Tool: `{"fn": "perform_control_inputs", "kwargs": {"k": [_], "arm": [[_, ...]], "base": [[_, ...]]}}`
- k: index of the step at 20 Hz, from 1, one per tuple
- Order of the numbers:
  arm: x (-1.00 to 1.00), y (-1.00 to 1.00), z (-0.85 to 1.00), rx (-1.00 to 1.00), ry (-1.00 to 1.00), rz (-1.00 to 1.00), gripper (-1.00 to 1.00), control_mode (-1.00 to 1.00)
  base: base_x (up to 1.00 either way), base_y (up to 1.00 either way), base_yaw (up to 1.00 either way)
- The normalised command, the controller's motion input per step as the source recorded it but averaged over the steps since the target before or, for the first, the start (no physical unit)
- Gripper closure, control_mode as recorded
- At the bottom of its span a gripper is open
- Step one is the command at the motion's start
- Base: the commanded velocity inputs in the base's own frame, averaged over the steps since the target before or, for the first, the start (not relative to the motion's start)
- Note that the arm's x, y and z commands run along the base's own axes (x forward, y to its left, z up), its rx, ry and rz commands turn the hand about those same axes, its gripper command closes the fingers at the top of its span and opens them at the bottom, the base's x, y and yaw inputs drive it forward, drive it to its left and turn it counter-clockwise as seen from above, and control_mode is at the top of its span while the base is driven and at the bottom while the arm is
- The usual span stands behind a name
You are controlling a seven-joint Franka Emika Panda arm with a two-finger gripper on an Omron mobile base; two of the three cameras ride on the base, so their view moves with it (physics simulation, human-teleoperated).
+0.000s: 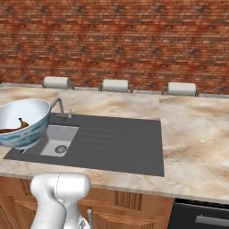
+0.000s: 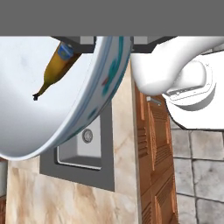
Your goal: Pick the banana from the cabinet and place it in the bowl. Then pick the bowl and place it in the sink. Then turn on the sink facuet.
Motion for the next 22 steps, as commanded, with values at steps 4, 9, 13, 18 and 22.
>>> {"fn": "perform_control_inputs", "kwargs": {"k": [4,9,13,18,22], "arm": [[0.01,0.02,-0.02,0.02,0.0,0.01,1.0,-1.0],[0.11,0.31,-0.33,0.21,0.08,0.06,1.0,-1.0],[0.29,0.02,-0.29,0.22,0.17,0.25,1.0,-1.0],[0.44,-0.03,-0.04,0.04,0.13,0.16,1.0,-1.0],[0.34,0.0,-0.14,0.0,0.08,0.07,1.0,-1.0]], "base": [[0.06,0.0,0.03],[0.0,0.0,0.0],[0.0,0.0,0.0],[0.0,0.0,0.0],[0.0,0.0,0.0]]}}
